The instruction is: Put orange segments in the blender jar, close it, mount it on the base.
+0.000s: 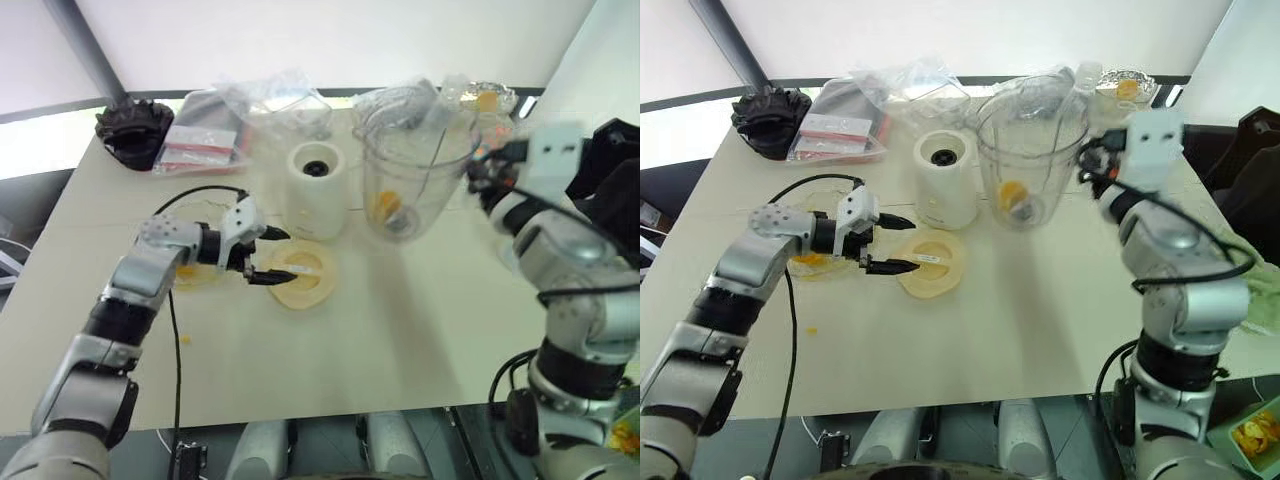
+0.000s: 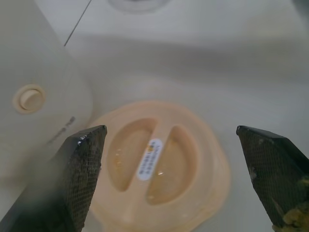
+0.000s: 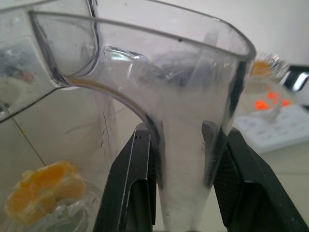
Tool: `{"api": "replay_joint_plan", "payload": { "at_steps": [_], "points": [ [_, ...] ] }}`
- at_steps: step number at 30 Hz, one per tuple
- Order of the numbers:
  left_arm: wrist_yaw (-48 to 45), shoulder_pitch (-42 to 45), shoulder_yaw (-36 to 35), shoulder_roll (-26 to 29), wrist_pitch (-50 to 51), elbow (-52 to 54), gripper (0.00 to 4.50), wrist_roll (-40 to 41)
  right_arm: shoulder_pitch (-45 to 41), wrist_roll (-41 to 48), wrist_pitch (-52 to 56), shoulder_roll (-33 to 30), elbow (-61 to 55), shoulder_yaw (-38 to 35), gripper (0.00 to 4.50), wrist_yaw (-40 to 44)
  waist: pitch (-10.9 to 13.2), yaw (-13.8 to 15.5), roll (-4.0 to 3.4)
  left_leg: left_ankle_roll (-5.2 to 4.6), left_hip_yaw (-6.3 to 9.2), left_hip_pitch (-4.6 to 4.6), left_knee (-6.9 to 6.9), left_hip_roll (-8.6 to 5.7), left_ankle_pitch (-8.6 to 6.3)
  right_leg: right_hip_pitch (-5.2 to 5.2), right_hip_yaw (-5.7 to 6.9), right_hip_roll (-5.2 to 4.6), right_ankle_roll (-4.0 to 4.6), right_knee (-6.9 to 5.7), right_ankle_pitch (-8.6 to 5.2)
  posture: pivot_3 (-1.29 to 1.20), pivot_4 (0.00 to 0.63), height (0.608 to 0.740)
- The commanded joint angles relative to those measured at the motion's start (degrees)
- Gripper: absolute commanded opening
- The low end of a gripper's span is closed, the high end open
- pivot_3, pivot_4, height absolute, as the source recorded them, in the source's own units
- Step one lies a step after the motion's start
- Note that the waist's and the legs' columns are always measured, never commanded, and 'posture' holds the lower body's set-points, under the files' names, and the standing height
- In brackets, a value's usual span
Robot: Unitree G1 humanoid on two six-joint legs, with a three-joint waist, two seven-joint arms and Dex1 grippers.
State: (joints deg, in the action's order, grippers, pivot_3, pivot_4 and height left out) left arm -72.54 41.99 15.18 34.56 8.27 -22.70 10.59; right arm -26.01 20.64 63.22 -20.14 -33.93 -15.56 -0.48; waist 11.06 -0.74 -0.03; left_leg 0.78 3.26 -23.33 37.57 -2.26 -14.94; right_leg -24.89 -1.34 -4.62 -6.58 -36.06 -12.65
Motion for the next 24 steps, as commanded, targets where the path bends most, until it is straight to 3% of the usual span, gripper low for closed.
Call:
{"api": "replay_joint_plan", "payload": {
  "at_steps": [1, 9, 11, 13, 24],
  "points": [
    [-1.75, 4.6, 1.66, -2.13, -9.65, -9.96, 4.5, -4.57, 3.14, -1.54, -4.16, 2.56, -5.09, 0.55, 0.97, -1.55, 0.0, -0.01, 0.0, 0.0, -0.01, -0.03, 0.09, -0.01, 0.0, 0.0, -0.01, -0.01, 0.0, -0.01, 0.0, 0.0, 0.15, 0.74],
    [-6.05, 11.43, 2.7, -7.16, -20.38, -25.89, 4.5, -9.47, 8.77, -4.25, -7.57, 5.55, -6.42, 0.72, 0.97, -3.07, 0.02, -0.11, 0.03, -0.02, 0.02, -0.13, 0.39, -0.03, -0.01, 0.03, 0.02, -0.03, -0.06, -0.07, 0.02, 0.0, 0.15, 0.74],
    [-6.95, 12.35, 2.68, -7.94, -21.87, -28.35, 4.5, -10.38, 9.54, -4.56, -8.22, 5.89, -6.49, 0.78, 0.97, -3.08, 0.02, -0.23, 0.03, -0.02, 0.03, -0.13, 0.39, -0.03, -0.01, 0.03, 0.03, 0.0, -0.05, -0.1, 0.02, 0.0, 0.15, 0.74],
    [-6.87, 13.14, 2.73, -8.57, -23.69, -30.64, 3.97, -11.64, 10.28, -5.03, -9.2, 6.02, -6.2, 1.04, 0.97, -2.9, 0.02, -0.23, 0.03, -0.02, 0.03, -0.12, 0.39, -0.02, -0.01, 0.03, 0.03, 0.0, -0.05, -0.12, 0.02, 0.0, 0.15, 0.74],
    [-4.92, 16.24, 2.08, -11.06, -27.93, -38.46, 3.97, -15.16, 12.6, -7.28, -13.8, 8.88, -4.23, 3.58, 0.97, -2.88, 0.02, -0.18, 0.03, -0.02, 0.04, -0.12, 0.43, -0.03, -0.01, 0.03, 0.03, 0.0, -0.06, -0.15, 0.02, 0.0, 0.15, 0.74]
  ]
}}
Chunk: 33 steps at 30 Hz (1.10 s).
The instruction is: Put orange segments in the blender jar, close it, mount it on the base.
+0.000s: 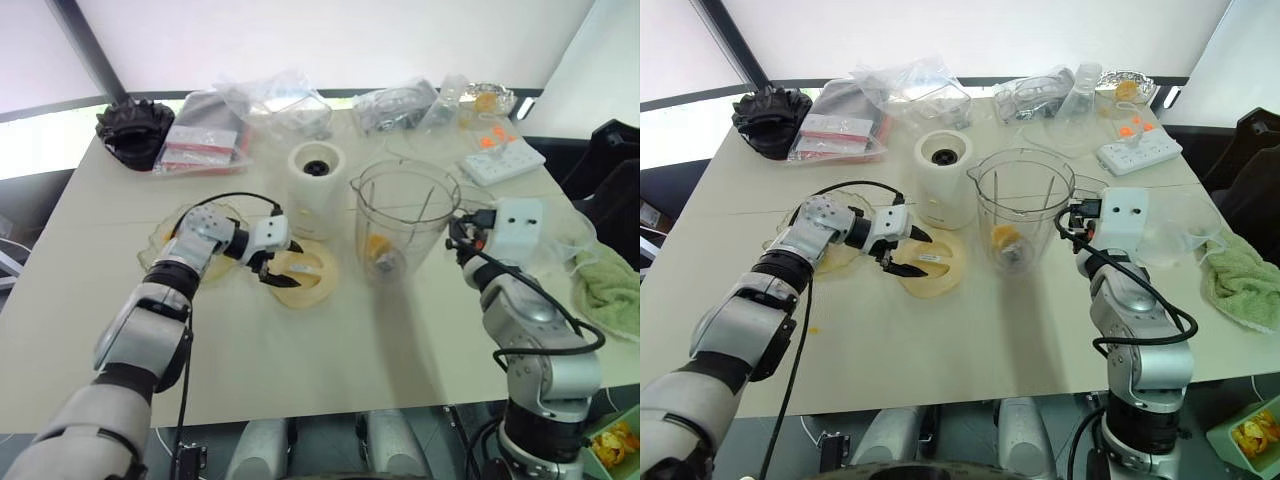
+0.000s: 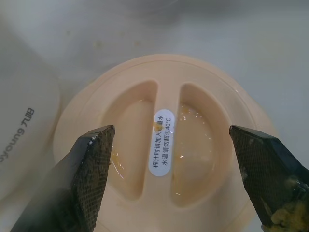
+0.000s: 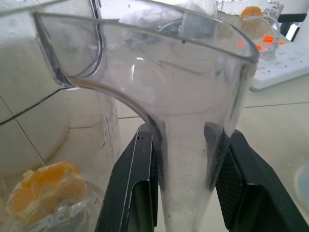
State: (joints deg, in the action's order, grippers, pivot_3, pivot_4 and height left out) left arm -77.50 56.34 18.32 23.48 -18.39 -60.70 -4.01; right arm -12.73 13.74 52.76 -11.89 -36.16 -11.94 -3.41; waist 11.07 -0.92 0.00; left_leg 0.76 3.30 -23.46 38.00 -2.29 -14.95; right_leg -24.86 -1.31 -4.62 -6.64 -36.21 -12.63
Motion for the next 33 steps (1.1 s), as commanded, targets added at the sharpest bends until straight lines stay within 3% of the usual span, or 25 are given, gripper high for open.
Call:
{"api": "replay_joint_plan", "payload": {
  "at_steps": [1, 23, 26, 31, 32, 33],
  "points": [
    [0.08, 2.01, -1.04, -0.12, -1.47, -0.84, 3.97, -0.79, -0.67, -0.57, -3.7, 0.86, -1.82, 0.13, 0.97, 0.01, 0.0, -0.01, 0.0, 0.0, 0.0, 0.0, 0.0, 0.0, 0.0, 0.01, 0.0, 0.0, 0.0, 0.0, 0.0, 0.0, 0.15, 0.74],
    [6.48, 2.47, 0.36, -4.05, -2.23, -9.4, 3.97, -7.96, 0.77, -3.35, -7.11, 2.91, -0.4, 2.91, 0.97, 0.68, -0.02, 0.02, 0.02, 0.0, 0.02, 0.12, 0.02, -0.01, 0.0, 0.13, 0.02, 0.0, 0.0, -0.01, 0.0, 0.0, 0.15, 0.74],
    [7.15, 2.44, 0.42, -4.57, -1.47, -10.29, 3.14, -8.64, 0.52, -3.39, -7.06, 2.65, -0.23, 2.63, 0.97, 0.76, -0.02, 0.01, 0.02, 0.0, 0.04, 0.19, 0.03, -0.01, 0.0, 0.22, 0.03, 0.0, 0.0, -0.02, 0.0, 0.0, 0.15, 0.74],
    [7.79, 2.34, 0.54, -5.33, 0.12, -11.55, 0.58, -9.72, 0.51, -3.45, -7.13, 2.4, -0.16, 2.38, 0.97, 0.91, -0.06, 0.02, 0.04, 0.0, 0.06, 0.19, 0.05, -0.01, 0.0, 0.23, 0.04, 0.01, 0.0, -0.02, 0.0, 0.0, 0.15, 0.74],
    [7.92, 2.36, 0.58, -5.45, 0.42, -11.65, 0.25, -9.85, 0.48, -3.48, -7.16, 2.34, -0.12, 2.37, 0.97, 0.93, -0.06, 0.05, 0.05, 0.0, 0.06, 0.21, 0.06, -0.01, 0.0, 0.26, 0.04, 0.01, -0.01, -0.02, 0.0, 0.0, 0.15, 0.74],
    [7.64, 2.39, 0.56, -5.56, 0.67, -11.69, 0.28, -9.83, 0.47, -3.5, -7.16, 2.3, -0.12, 2.36, 0.97, 0.95, -0.07, 0.09, 0.06, 0.0, 0.06, 0.23, 0.06, -0.01, 0.0, 0.29, 0.05, 0.01, -0.01, -0.02, 0.0, 0.0, 0.15, 0.74]
  ]
}}
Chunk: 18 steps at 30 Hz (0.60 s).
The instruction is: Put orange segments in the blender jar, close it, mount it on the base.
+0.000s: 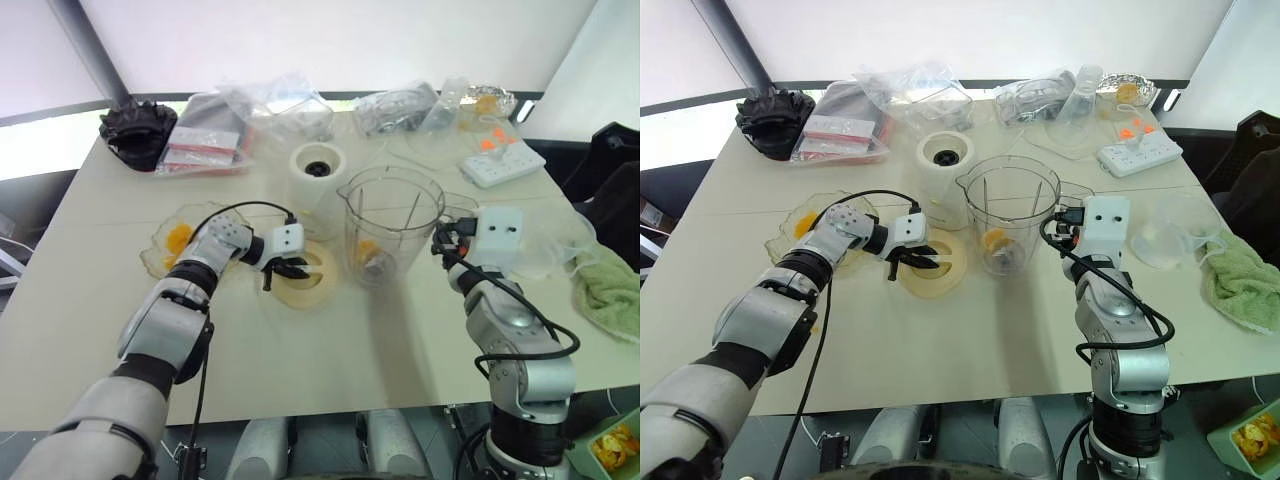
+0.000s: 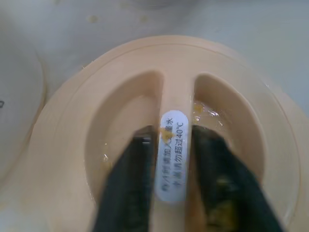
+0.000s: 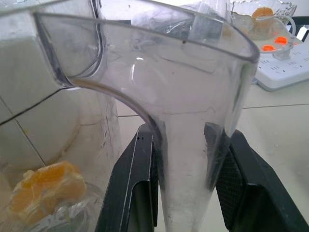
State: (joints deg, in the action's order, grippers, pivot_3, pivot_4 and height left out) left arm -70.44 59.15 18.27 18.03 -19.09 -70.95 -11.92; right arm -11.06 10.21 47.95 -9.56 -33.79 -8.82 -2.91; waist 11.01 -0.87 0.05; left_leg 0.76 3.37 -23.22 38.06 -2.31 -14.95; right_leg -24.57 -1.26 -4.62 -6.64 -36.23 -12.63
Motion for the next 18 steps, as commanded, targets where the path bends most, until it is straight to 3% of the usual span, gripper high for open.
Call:
{"api": "replay_joint_plan", "payload": {
  "at_steps": [1, 9, 14, 18],
  "points": [
    [0.23, -0.33, 0.5, -0.24, 1.58, -1.39, 0.28, -1.78, -1.2, 0.02, -2.39, -0.06, -2.45, -0.78, 0.97, 0.47, -0.01, 0.05, 0.02, 0.0, 0.01, 0.02, 0.01, 0.0, 0.0, 0.03, 0.01, 0.0, 0.0, 0.0, 0.0, 0.0, 0.15, 0.74],
    [-6.09, 3.31, -2.62, 1.33, 2.96, 1.71, 0.28, 1.85, -0.03, -0.42, -3.03, -0.46, -2.99, -1.03, 0.97, 0.81, -0.02, -0.02, 0.05, 0.0, 0.03, 0.02, 0.04, 0.0, 0.0, 0.05, 0.02, 0.0, 0.0, 0.0, 0.0, 0.0, 0.15, 0.74],
    [-19.26, 8.42, -6.88, 5.58, 8.48, 9.88, 0.28, 8.36, 4.0, -0.67, -9.08, 1.21, -2.79, -0.9, 0.97, 1.09, 0.06, -0.12, 0.17, 0.0, 0.08, -0.16, 0.04, 0.01, 0.0, -0.11, 0.08, 0.02, 0.0, 0.01, 0.0, 0.0, 0.15, 0.74],
    [-22.06, 10.1, -3.91, 11.07, 17.27, 20.72, 0.28, 16.75, 7.15, -1.08, -14.03, 2.05, -1.96, -0.17, 0.97, 2.17, 0.05, -0.26, 0.15, 0.0, 0.06, -0.14, 0.04, 0.01, 0.0, -0.1, 0.05, 0.0, 0.0, 0.01, 0.0, 0.0, 0.15, 0.74]
  ]
}}
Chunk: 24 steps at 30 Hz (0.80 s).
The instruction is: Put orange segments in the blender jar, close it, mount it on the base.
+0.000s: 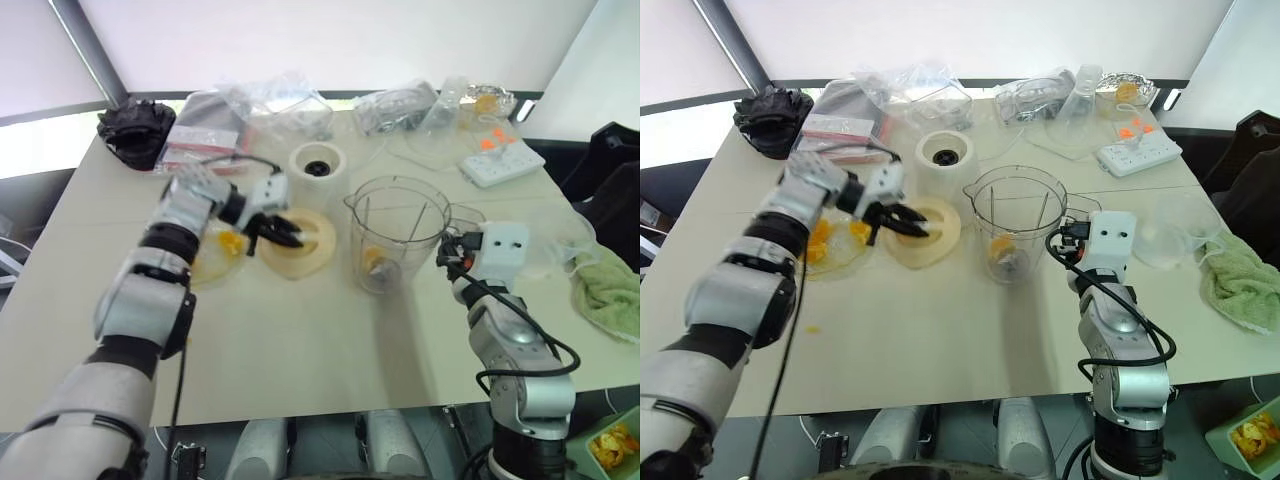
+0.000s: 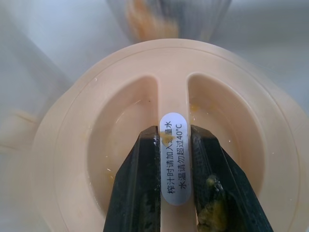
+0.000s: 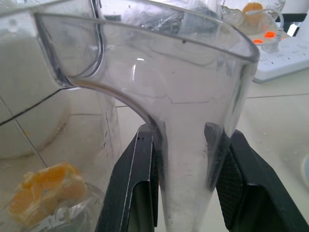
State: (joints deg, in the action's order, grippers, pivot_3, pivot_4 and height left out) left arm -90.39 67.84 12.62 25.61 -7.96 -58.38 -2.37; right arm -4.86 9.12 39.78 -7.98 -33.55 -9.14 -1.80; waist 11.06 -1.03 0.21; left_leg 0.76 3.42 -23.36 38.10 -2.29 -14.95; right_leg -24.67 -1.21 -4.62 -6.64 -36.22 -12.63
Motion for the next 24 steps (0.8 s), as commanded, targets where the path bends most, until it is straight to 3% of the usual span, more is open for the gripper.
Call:
{"api": "replay_joint_plan", "payload": {
  "at_steps": [1, 5, 12, 15, 18, 24],
  "points": [
    [-2.11, 1.69, 3.0, 5.38, 8.58, 11.17, 0.28, 9.72, 1.86, -0.12, -7.22, 0.63, -1.89, 0.47, 0.97, 1.44, 0.0, -0.17, 0.0, 0.0, 0.01, 0.0, 0.0, 0.02, 0.0, 0.0, 0.0, 0.0, 0.0, 0.0, 0.0, 0.0, 0.15, 0.74],
    [-2.11, 4.22, 6.92, 11.88, 15.89, 18.4, 0.28, 17.66, 4.3, -1.03, -12.12, 1.25, -0.61, 2.51, 0.97, 2.17, 0.01, -0.59, 0.0, 0.0, 0.07, 0.04, -0.03, 0.08, 0.0, -0.01, -0.02, 0.04, 0.0, -0.02, 0.0, 0.0, 0.15, 0.74],
    [-2.11, 11.79, 11.49, 18.48, 19.46, 17.73, 0.28, 23.86, 6.35, -3.58, -16.85, 1.49, 1.5, 6.82, 0.97, 3.04, 0.02, -1.14, 0.0, 0.0, 0.05, 0.05, 0.0, 0.06, 0.0, 0.0, -0.03, 0.04, 0.0, -0.02, -0.02, 0.0, 0.15, 0.74],
    [-2.11, 14.94, 12.57, 18.36, 20.41, 16.76, 0.28, 26.32, 6.14, -3.92, -17.52, 1.9, 2.18, 8.13, 0.97, 3.23, 0.05, -1.18, 0.06, 0.0, 0.05, 0.04, 0.0, 0.06, 0.0, 0.0, -0.02, 0.05, 0.0, -0.02, -0.02, 0.0, 0.15, 0.74],
    [-2.11, 18.56, 11.87, 14.08, 21.22, 14.19, 0.28, 26.29, 4.75, -4.19, -18.02, 1.83, 3.24, 10.3, 0.97, 4.63, 0.05, -1.11, 0.15, 0.0, 0.02, 0.02, 0.02, 0.04, 0.0, 0.01, -0.01, 0.05, 0.0, -0.01, -0.02, 0.0, 0.15, 0.74],
    [-2.11, 17.26, 15.69, 12.7, 22.35, 17.43, 0.28, 29.76, 2.44, -3.63, -18.09, 1.6, 5.34, 11.82, 0.97, 7.11, 0.08, -1.89, 0.11, -0.01, 0.03, 0.04, -0.05, 0.09, 0.0, -0.11, -0.14, 0.1, 0.0, -0.06, -0.03, 0.0, 0.15, 0.74]
  ]
}}
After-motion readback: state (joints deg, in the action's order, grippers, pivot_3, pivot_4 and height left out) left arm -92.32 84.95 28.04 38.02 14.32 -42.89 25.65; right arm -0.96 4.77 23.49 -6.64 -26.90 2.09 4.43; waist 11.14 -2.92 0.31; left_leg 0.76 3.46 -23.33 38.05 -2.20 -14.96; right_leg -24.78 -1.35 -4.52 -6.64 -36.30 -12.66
